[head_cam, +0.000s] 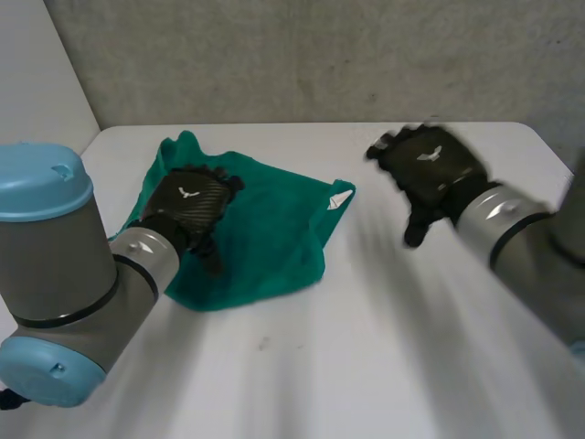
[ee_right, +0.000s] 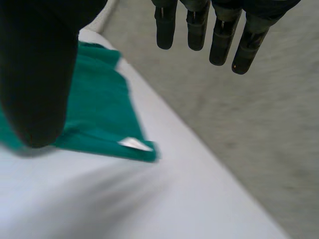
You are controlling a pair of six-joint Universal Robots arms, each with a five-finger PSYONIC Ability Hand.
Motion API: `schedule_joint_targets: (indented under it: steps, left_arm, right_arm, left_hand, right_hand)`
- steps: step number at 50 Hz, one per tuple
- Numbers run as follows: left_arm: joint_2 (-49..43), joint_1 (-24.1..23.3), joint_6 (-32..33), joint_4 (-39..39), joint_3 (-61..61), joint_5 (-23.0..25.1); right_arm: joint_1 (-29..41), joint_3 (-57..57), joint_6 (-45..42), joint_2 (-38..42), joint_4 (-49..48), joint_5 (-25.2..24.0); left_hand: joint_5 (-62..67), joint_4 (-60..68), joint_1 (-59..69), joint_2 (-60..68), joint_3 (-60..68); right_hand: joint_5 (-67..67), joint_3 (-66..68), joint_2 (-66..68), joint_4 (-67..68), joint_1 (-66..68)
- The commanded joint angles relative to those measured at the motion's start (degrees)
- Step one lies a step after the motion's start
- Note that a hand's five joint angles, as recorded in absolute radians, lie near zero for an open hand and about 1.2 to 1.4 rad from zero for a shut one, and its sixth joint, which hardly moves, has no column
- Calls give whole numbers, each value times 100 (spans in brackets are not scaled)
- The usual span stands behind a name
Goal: Fold the towel.
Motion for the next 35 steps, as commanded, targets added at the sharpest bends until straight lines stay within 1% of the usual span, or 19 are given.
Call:
schedule_joint_targets:
  steps: [1,2,3,4,5,7,10,11,14,15,16,20,22,23,26,29,30,32,35]
  left_arm:
    - [328,733,-19,23,-171,-128]
    - [372,821,-19,32,-206,-119]
    - [416,1013,-19,67,-276,-119]
    - [416,1015,-19,67,-277,-119]
    - [434,1102,-19,84,-303,-110]
    - [486,1366,-19,146,-443,-110]
    - [548,1489,-19,164,-549,-101]
    - [583,1577,-19,164,-602,-101]
    - [618,1727,-19,164,-707,-22]
    - [627,1806,-27,172,-786,65]
    - [645,1876,-28,181,-856,196]
    - [706,1973,-45,181,-988,408]
    - [741,2026,-71,181,-1041,470]
    - [742,2026,-71,181,-1041,470]
    - [750,2070,-150,181,-1077,488]
    - [759,2079,-230,181,-1077,496]
    - [768,2079,-247,181,-1077,488]
    - [777,2105,-265,181,-1085,496]
    - [786,2105,-265,181,-1085,496]
  right_arm:
    - [605,-335,1095,871,31,-38]
    - [710,-491,1356,1158,-38,-38]
    - [833,-675,1585,1457,-100,-46]
    - [956,-877,1761,1721,-135,-55]
    - [957,-879,1763,1724,-136,-55]
    - [1105,-1194,1920,2126,-136,-55]
    - [1203,-1582,2035,2654,-136,-38]
    - [1246,-1765,2044,2873,-136,-29]
    - [1264,-1855,2044,2972,-136,-11]
    - [1317,-2186,2044,3346,-144,15]
    - [1326,-2267,2044,3437,-144,24]
    - [1344,-2523,2000,3737,-153,24]
    - [1344,-2576,1991,3798,-153,33]
    - [1344,-2767,1974,3990,-153,41]
    - [1344,-2874,1974,4105,-162,94]
    - [1335,-2989,1956,4220,-153,217]
    - [1326,-3015,1939,4246,-162,269]
    - [1326,-3024,1930,4264,-162,296]
    - [1291,-3094,1895,4360,-171,358]
  left_hand:
    - [12,85,39,100,20]
    - [-4,68,22,83,3]
    - [-21,51,6,66,-14]
    - [-21,51,5,66,-14]
    - [-38,35,-11,49,-30]
    - [-38,34,-11,49,-31]
    - [-38,34,-11,49,-31]
    - [-55,18,-28,32,-47]
    - [-89,-16,-62,-1,-81]
    - [-89,-16,-62,-1,-81]
    - [-89,-16,-62,-1,-81]
    - [-55,17,-28,32,-48]
    - [-72,1,-45,16,-64]
    - [-72,1,-45,15,-64]
    - [-72,1,-45,15,-64]
    - [-72,1,-45,15,-64]
    - [-72,1,-45,15,-64]
    - [-72,1,-45,15,-64]
    - [-72,1,-45,15,-64]
  right_hand:
    - [-303,-220,-285,-332,-112]
    - [-303,-220,-285,-332,-112]
    - [-303,-220,-285,-332,-112]
    - [-303,-220,-285,-332,-112]
    - [-303,-220,-285,-332,-112]
    - [-303,-220,-285,-332,-112]
    - [-246,-162,-228,-275,-55]
    - [89,172,107,60,279]
    - [193,277,211,165,384]
    - [743,826,761,714,933]
    - [915,998,933,886,1105]
    - [1387,1471,1405,1359,1578]
    - [1488,1572,1506,1460,1679]
    - [1905,1988,1923,1876,2095]
    - [2076,2160,2094,2048,2267]
    - [3016,3100,3034,2987,3207]
    - [3585,3669,3603,3557,3776]
    - [3874,3958,3892,3845,4065]
    - [5722,5805,5740,5693,5912]
